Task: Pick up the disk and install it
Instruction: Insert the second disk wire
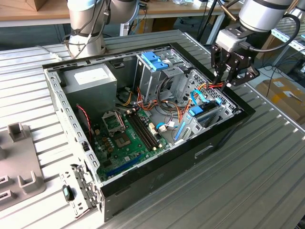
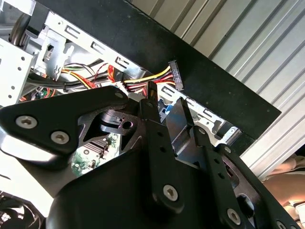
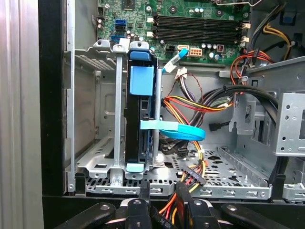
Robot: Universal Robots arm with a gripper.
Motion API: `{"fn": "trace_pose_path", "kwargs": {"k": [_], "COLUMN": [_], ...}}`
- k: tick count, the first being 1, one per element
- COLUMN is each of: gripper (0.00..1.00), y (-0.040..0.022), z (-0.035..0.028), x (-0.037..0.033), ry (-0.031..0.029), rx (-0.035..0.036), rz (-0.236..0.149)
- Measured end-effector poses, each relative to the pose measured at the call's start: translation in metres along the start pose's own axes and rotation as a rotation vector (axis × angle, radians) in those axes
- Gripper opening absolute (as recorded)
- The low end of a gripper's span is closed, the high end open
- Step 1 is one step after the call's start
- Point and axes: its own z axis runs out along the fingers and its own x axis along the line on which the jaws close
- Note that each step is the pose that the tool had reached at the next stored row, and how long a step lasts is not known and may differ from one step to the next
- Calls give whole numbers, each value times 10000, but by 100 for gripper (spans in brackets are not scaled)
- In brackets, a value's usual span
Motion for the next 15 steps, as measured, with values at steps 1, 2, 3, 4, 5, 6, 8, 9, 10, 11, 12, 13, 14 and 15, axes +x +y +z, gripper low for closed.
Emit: {"fn": "trace_pose_path", "kwargs": {"k": [1,2,3,4,5,6,8,9,10,11,12,13,14,15], "gripper": [36,36,36,36,36,36,36,36,36,36,36,36,36,36], "y": [-2,-7,-9,-11,-14,-16,-20,-21,-26,-30,-30,-30,-30,-30], "z": [-4,-12,-17,-20,-29,-32,-41,-42,-42,-42,-42,-42,-42,-42], "x": [0,0,0,-1,-2,-2,-4,-4,-4,-3,-3,-3,-3,-3], "ry": [-1,-1,-1,-2,-1,-2,-1,-3,-1,-1,-1,-1,-1,-1], "rx": [-1,-4,-5,-6,-9,-11,-13,-14,-14,-14,-14,-14,-14,-14], "rz": [0,0,1,0,0,0,0,0,0,0,0,0,0,0]}}
